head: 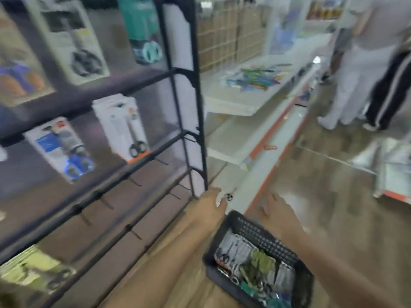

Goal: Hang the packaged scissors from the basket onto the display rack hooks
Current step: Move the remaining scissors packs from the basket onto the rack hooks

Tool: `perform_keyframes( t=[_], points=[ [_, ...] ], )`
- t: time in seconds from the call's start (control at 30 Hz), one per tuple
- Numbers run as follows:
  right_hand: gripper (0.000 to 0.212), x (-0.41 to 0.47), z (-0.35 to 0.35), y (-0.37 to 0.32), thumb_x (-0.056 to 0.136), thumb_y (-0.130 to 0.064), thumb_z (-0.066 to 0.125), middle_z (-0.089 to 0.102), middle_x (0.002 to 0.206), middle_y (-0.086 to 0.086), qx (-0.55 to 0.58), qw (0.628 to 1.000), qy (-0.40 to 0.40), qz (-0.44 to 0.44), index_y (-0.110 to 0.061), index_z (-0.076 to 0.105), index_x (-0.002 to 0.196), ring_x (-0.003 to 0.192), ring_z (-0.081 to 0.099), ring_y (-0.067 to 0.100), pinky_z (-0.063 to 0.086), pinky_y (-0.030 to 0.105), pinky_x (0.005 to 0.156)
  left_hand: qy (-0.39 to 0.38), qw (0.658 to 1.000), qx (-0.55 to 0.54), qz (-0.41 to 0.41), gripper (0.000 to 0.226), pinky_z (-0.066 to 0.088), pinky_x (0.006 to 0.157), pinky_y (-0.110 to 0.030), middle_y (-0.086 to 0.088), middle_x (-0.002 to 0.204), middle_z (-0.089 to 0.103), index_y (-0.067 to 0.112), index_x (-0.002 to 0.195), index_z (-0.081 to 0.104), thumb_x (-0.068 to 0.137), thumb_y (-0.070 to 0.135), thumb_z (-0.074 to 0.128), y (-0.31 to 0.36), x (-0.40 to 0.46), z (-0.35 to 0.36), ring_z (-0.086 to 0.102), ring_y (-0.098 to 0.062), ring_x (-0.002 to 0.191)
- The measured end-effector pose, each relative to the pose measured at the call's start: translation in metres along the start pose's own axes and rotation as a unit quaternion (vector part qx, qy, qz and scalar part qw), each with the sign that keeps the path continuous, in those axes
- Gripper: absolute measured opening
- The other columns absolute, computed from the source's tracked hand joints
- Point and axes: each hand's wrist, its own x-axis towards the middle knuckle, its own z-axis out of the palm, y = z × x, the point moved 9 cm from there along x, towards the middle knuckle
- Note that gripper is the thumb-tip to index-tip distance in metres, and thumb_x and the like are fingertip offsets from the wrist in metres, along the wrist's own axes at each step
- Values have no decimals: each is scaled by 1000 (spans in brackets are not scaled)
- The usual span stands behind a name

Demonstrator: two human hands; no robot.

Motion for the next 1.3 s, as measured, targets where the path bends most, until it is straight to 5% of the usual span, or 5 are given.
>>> perform_keyframes(
  t=[0.43, 0.57, 0.73, 0.9, 1.3],
  points=[
    [35, -33, 172, 199, 97, -23, 42, 54, 119, 7, 90, 972, -106, 188, -9, 44, 128, 109, 54, 26, 45, 35, 83, -183, 978, 38, -91, 39, 36, 78, -19, 1, 125, 56, 13, 135, 48, 98, 26, 47, -62, 25, 223, 56, -17, 105],
    [44, -38, 252, 229, 98, -23, 41, 48, 135, 4, 99, 961, -139, 217, -10, 36, 140, 118, 49, 20, 40, 29, 94, -249, 963, 54, -91, 34, 32, 78, -14, 7, 117, 52, 12, 130, 51, 98, 22, 45, -108, 27, 285, 52, -16, 115],
    [47, -28, 361, 261, 97, -23, 41, 42, 143, 5, 75, 950, -172, 250, -10, 35, 142, 127, 44, 20, 35, 28, 101, -307, 944, 93, -74, 20, 31, 63, -19, 19, 80, 40, 33, 84, 45, 96, 17, 47, -192, 39, 376, 45, -9, 89],
    [46, 5, 481, 293, 96, -26, 43, 46, 136, 6, 61, 952, -156, 256, -11, 36, 140, 118, 49, 22, 41, 30, 95, -358, 919, 165, -21, 25, 43, 85, -31, -3, 111, 58, 9, 115, 56, 95, 22, 47, -279, 70, 476, 54, -19, 104],
    [45, 121, 641, 404, 88, -16, 51, 49, 127, 21, -25, 973, -69, 218, 0, 44, 130, 110, 48, 38, 43, 43, 84, -335, 905, 222, 137, 38, 44, 88, -37, -12, 123, 55, 6, 122, 51, 96, 32, 47, -365, 162, 694, 50, -27, 114]
  ],
)
